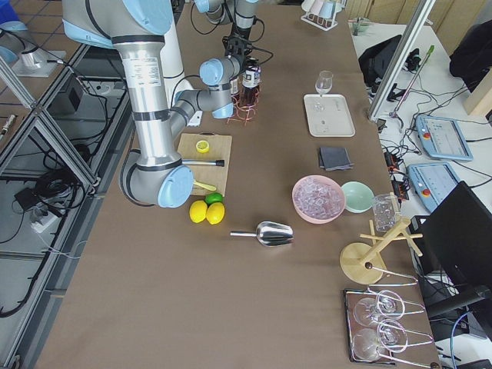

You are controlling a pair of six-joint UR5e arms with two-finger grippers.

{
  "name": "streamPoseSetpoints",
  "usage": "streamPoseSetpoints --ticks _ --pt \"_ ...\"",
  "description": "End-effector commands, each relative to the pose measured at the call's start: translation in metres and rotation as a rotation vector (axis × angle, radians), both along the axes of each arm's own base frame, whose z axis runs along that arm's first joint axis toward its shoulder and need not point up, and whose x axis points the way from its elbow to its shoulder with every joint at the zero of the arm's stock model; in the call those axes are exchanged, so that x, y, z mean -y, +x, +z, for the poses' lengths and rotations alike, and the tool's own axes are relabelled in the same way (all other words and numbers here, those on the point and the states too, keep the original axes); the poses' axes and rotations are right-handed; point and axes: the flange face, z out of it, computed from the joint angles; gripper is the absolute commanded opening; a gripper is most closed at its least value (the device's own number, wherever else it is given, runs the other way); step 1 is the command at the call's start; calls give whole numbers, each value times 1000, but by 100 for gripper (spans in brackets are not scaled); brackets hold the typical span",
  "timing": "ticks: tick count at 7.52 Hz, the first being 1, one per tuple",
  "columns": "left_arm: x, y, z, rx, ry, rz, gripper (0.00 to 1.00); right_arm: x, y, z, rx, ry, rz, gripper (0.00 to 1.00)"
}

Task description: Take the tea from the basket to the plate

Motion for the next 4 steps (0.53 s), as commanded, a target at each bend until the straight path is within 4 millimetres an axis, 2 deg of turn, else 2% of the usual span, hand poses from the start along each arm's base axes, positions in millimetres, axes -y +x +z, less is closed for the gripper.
streamPoseSetpoints --ticks 1,2,3,4 --pt "0 0 0 1 0 0 0 44 59 -14 -42 -34 3 0" --pt "0 0 0 1 0 0 0 56 74 -12 -57 -19 9 0" --pt "0 0 0 2 -1 0 0 65 80 -7 -69 -19 33 0" --pt "1 -1 1 3 -2 -3 0 90 82 12 -138 15 87 0"
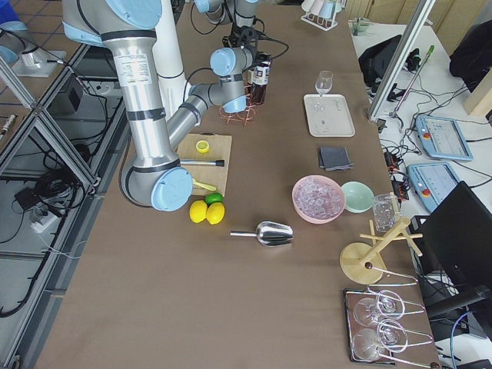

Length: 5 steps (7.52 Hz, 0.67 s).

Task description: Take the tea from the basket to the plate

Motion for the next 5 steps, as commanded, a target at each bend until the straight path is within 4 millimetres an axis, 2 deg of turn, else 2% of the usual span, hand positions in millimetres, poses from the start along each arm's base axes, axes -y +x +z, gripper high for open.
streamPoseSetpoints --ticks 1,2,3,4,5 --pt "0 -7 0 -9 10 1 0 52 12 38 -127 37 89 0" --pt "3 -12 9 -3 9 -7 0 63 11 47 -146 25 103 0" --pt "0 -18 8 -8 12 -7 0 79 2 47 -153 18 112 0" --pt "5 -25 9 3 10 -16 0 100 -9 50 -149 18 130 0" --pt "18 -45 7 27 52 34 0 122 -14 56 -135 17 155 0"
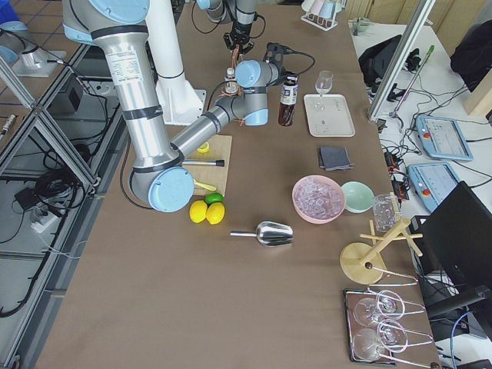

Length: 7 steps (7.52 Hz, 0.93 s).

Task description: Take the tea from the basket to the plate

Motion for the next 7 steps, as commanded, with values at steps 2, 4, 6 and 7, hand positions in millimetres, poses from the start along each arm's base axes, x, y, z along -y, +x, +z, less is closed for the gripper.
streamPoseSetpoints --ticks 2,4,6,7 --pt "57 -74 9 53 74 75 0 82 -22 12 30 -2 116 0" --pt "82 -92 41 93 80 97 0 128 -54 13 104 -39 175 0" --pt "165 -193 122 167 60 68 0 150 -67 13 155 -77 209 0" --pt "209 -274 161 149 62 64 0 158 -71 6 185 -104 221 0"
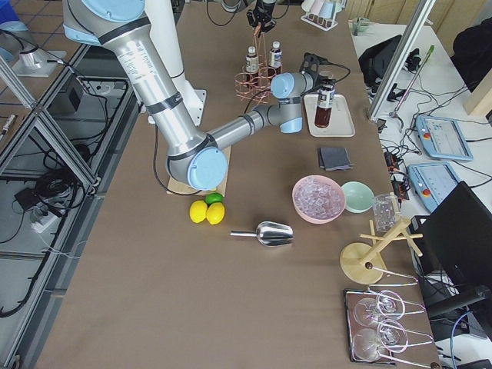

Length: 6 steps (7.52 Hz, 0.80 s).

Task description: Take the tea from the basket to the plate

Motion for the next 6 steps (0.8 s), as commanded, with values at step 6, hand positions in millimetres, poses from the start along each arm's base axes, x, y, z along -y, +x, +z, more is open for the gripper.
streamPoseSetpoints --ticks 6 --pt "206 -273 311 -15 -50 89 0 24 -41 45 270 -114 115 0"
